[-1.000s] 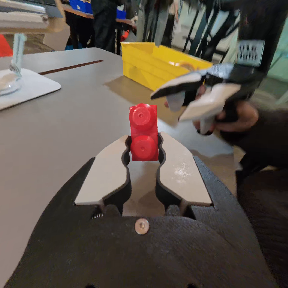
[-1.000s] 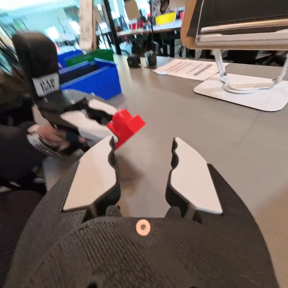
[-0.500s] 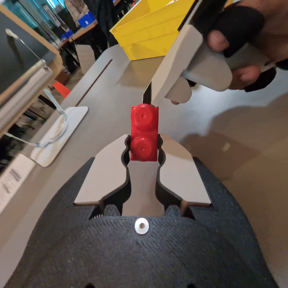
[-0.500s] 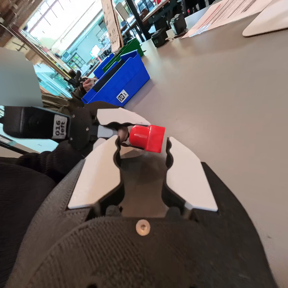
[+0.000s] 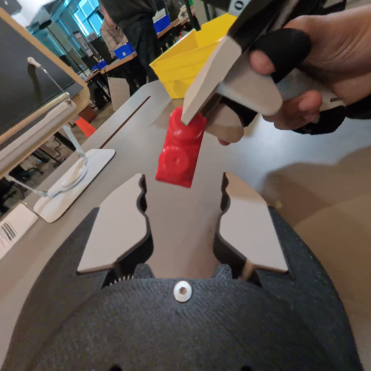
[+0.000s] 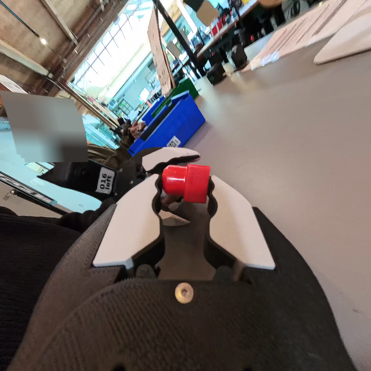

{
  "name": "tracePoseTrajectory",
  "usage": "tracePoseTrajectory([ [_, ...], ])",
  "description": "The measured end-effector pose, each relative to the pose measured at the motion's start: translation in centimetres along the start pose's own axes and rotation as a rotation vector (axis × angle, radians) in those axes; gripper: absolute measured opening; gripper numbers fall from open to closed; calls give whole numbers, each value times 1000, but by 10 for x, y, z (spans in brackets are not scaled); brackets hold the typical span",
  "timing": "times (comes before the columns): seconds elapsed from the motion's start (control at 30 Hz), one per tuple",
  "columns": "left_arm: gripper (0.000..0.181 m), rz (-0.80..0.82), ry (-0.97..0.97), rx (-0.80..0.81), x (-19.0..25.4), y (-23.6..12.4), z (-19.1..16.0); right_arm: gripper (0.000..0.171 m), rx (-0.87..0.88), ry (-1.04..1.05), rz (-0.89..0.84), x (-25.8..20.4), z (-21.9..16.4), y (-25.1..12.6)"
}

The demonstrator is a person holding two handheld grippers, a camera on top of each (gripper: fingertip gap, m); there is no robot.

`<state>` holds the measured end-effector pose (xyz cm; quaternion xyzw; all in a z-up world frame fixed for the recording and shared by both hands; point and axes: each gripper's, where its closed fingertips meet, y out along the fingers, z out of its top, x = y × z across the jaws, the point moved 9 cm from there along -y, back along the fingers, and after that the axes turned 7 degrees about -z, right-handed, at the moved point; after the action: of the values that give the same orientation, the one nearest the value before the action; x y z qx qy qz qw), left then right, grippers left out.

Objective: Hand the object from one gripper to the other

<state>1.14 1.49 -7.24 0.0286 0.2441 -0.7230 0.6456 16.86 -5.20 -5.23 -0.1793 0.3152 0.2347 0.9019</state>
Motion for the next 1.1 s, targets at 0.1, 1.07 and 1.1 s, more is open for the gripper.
tracePoseTrajectory([
  [0.1,85,26,-103,69,-9,-5,2,44,126,-57,-14,-4,15,-17],
  [1.07,72,-26,-758,364,-53,-23,-13,53,399,-429,-1136,70,63,-209],
  [1.1,71,-26,-767,369,-53,-23,-13,49,425,-467,-1118,63,65,-208],
])
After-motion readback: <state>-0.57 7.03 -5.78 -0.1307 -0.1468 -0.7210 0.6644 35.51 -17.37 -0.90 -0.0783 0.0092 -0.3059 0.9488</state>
